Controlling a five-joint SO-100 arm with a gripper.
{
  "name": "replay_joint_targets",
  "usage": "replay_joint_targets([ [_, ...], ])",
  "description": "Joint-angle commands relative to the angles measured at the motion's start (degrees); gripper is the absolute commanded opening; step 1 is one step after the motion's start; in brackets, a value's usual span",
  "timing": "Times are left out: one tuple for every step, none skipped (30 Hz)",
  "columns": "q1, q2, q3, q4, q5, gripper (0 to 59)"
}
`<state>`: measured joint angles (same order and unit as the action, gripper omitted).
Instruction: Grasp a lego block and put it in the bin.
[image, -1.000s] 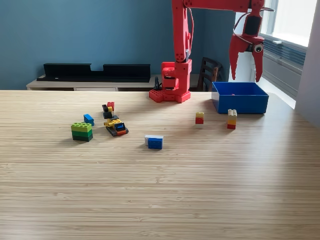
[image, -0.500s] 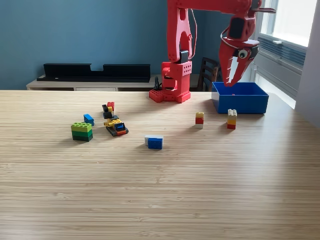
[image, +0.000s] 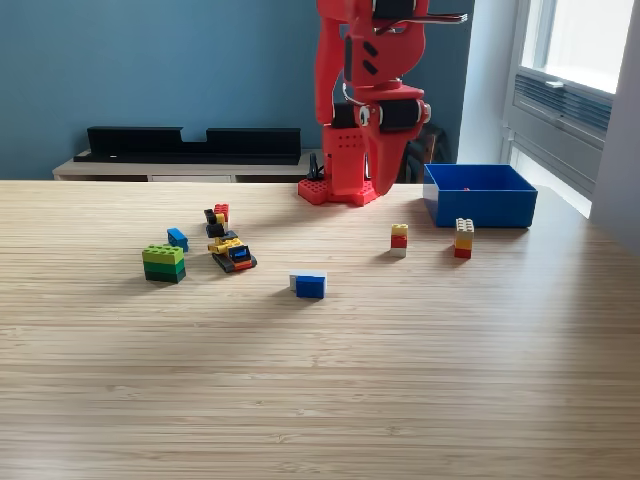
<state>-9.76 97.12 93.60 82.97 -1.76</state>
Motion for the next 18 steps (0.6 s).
replay_joint_targets([
  [2.02, 3.87, -3.52, -0.79, -0.53, 0.1],
  [2.11, 3.87, -3.69, -0.97, -0.62, 0.1],
  [2.2, 3.87, -3.96, -0.97, -0.7, 0.1],
  [2.2, 3.87, -4.22, -0.97, -0.79, 0.1],
  [2.2, 3.87, -4.39, -0.97, -0.79, 0.1],
  [2.2, 3.87, -4.57, -0.97, -0.79, 0.1],
  [2.2, 3.87, -4.75, -0.97, -0.79, 0.1],
  [2.2, 3.78, -4.92, -0.97, -0.79, 0.1],
  [2.2, 3.78, -5.01, -1.05, -0.79, 0.1],
  [2.29, 3.78, -5.01, -1.23, -0.79, 0.1],
  [2.46, 3.78, -5.01, -1.32, -0.79, 0.1],
  [2.55, 3.78, -5.01, -1.58, -0.79, 0.1],
  [2.64, 3.69, -4.92, -1.85, -0.7, 0.1],
  [2.72, 3.69, -4.92, -2.11, -0.62, 0.1],
  [2.9, 3.69, -4.92, -2.37, -0.62, 0.1],
  [3.08, 3.6, -4.92, -2.64, -0.53, 0.1],
  [3.25, 3.6, -4.83, -2.9, -0.44, 0.1],
  [3.6, 3.6, -4.83, -3.25, -0.44, 0.1],
])
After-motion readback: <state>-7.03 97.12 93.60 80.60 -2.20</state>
